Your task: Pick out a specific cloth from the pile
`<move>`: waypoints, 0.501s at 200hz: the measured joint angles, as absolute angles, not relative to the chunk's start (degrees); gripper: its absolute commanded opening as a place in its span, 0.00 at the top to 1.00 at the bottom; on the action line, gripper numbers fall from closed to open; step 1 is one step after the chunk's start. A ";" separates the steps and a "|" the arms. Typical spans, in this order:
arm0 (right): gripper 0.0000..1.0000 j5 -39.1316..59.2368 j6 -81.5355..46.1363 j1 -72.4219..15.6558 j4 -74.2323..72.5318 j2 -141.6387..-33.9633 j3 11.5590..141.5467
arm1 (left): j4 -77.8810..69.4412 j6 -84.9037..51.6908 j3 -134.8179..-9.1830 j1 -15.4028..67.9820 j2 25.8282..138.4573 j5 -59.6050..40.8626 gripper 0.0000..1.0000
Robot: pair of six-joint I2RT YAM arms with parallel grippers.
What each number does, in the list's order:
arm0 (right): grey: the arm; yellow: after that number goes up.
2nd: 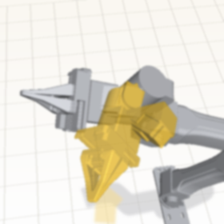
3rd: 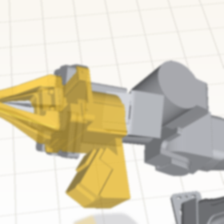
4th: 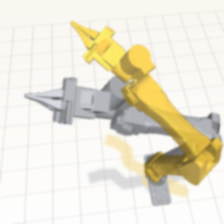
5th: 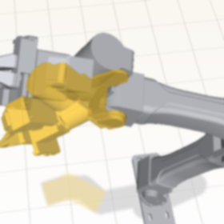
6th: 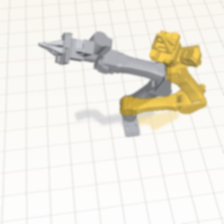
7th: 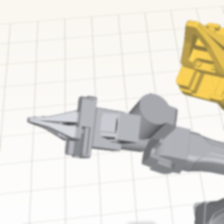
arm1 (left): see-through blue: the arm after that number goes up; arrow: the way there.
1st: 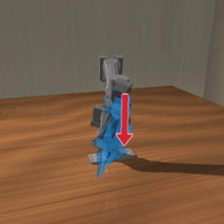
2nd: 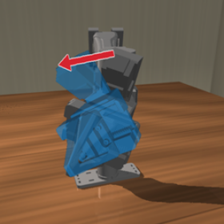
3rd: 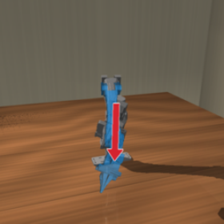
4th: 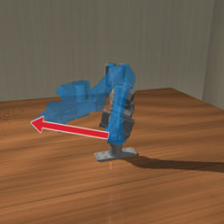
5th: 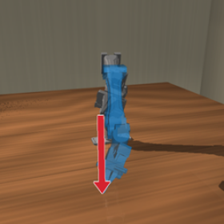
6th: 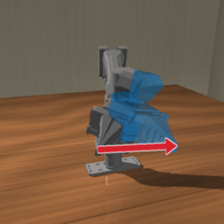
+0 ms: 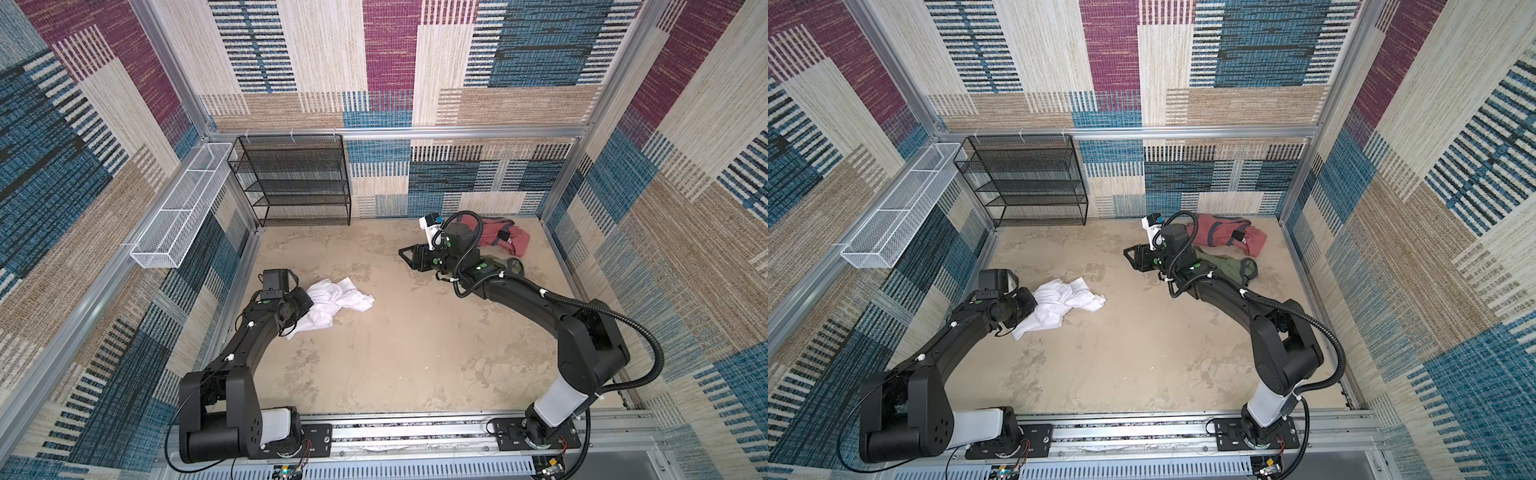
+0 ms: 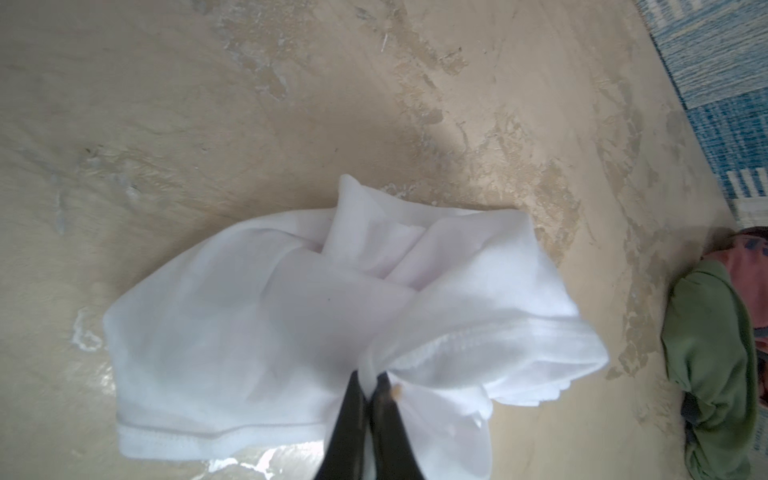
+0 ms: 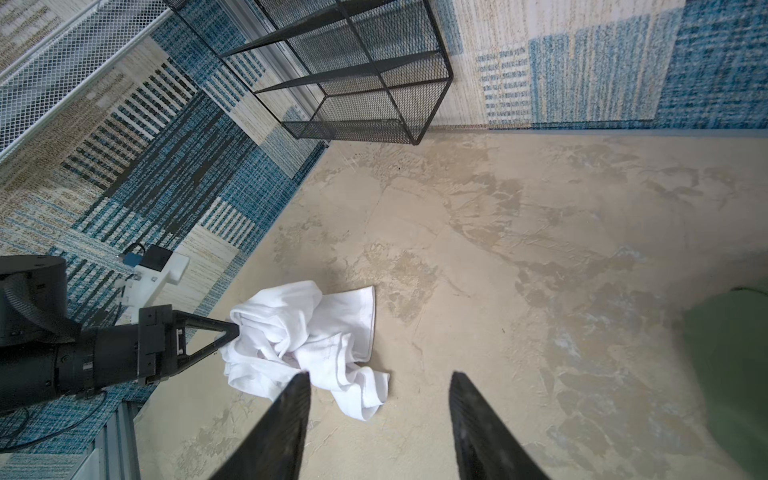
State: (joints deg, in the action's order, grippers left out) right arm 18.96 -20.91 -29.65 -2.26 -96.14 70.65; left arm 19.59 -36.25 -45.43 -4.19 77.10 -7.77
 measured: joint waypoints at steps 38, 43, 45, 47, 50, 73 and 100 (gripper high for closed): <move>0.44 18.94 -20.88 -29.65 -1.69 -96.60 71.26 | 20.84 -36.21 -47.57 -4.25 80.20 -7.64 0.60; 0.44 18.94 -20.88 -29.65 -1.65 -96.62 71.29 | 21.02 -36.21 -47.83 -4.25 80.29 -7.64 0.59; 0.43 18.94 -20.88 -29.65 -1.65 -96.60 71.29 | 21.08 -36.21 -47.97 -4.25 80.34 -7.66 0.59; 0.43 18.94 -20.88 -29.65 -1.63 -96.57 71.29 | 21.12 -36.18 -48.05 -4.23 80.31 -7.66 0.59; 0.43 18.94 -20.88 -29.65 -1.63 -96.53 71.29 | 21.28 -36.18 -48.27 -4.19 80.31 -7.66 0.59; 0.43 18.92 -20.88 -29.65 -1.02 -95.61 70.83 | 22.65 -35.35 -50.76 -1.58 79.40 -5.85 0.58; 0.43 18.92 -20.88 -29.61 -0.84 -94.59 69.97 | 26.68 -32.34 -57.65 7.20 78.81 0.30 0.53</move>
State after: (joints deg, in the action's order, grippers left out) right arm 18.92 -20.88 -29.61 -0.84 -94.59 69.97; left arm 26.68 -32.34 -57.65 7.20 78.81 0.30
